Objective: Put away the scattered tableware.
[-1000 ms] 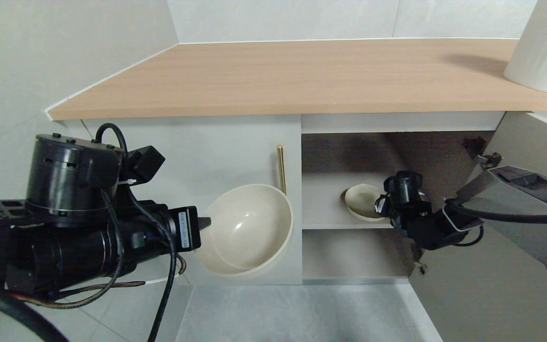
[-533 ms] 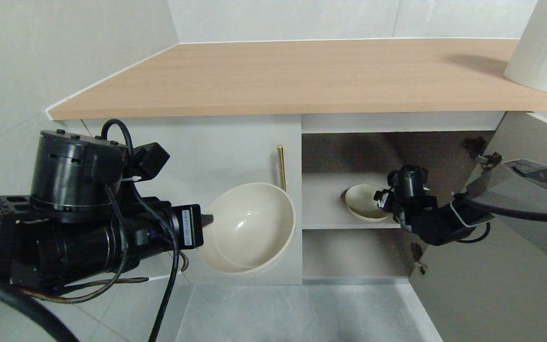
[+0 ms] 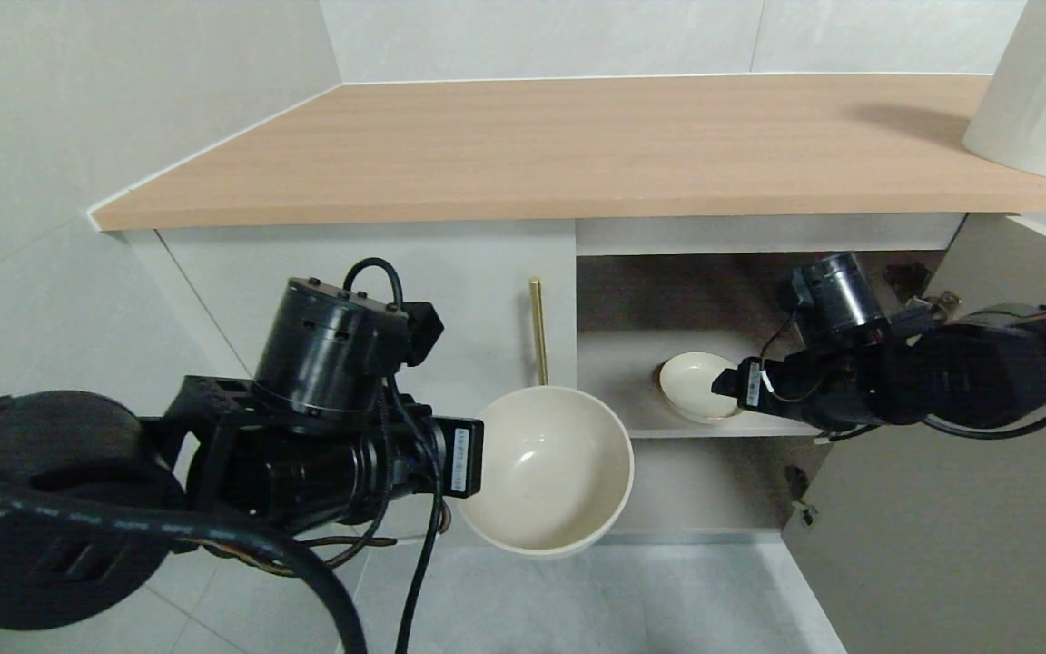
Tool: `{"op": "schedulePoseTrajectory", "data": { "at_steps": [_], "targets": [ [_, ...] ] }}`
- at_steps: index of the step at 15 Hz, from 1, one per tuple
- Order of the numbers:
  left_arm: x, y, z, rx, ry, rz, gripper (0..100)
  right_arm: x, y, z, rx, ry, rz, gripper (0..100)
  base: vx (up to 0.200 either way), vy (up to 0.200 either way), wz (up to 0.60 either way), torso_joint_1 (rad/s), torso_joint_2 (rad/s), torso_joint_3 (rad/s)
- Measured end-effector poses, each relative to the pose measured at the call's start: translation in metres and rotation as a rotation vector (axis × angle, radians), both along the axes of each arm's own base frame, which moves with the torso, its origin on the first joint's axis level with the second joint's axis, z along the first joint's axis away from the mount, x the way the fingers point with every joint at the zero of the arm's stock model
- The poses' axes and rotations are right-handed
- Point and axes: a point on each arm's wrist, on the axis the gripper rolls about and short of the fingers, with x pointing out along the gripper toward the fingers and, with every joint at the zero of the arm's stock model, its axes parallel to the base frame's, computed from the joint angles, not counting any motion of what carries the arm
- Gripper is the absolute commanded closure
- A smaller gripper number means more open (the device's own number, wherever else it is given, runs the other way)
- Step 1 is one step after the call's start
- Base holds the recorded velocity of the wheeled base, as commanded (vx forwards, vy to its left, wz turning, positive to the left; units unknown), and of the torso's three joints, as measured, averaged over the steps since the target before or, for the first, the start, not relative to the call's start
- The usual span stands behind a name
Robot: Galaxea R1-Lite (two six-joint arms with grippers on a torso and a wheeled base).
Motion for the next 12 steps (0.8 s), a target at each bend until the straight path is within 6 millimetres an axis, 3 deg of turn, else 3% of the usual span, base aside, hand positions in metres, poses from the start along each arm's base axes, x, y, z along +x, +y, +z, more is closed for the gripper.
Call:
{"op": "schedulePoseTrajectory", "data": {
  "at_steps": [2,5,8,12],
  "targets": [
    [-0.001,-0.014,-0.012,0.040,0.018,-0.013,100,-0.039,0.015,0.021,0.018,-0.018,0.122,0,0.000,0.000,0.00,0.000,0.00,0.000],
    [-0.008,-0.032,-0.024,0.068,0.046,-0.064,100,-0.076,0.027,0.032,-0.001,-0.040,0.255,0,0.000,0.000,0.00,0.000,0.00,0.000],
    [-0.009,-0.039,-0.032,0.085,0.064,-0.080,100,-0.096,0.038,0.031,-0.005,-0.033,0.334,0,0.000,0.000,0.00,0.000,0.00,0.000],
    [-0.014,-0.045,-0.032,0.101,0.048,-0.073,100,-0.104,0.053,0.016,-0.035,0.011,0.388,0,0.000,0.000,0.00,0.000,0.00,0.000]
  ]
}}
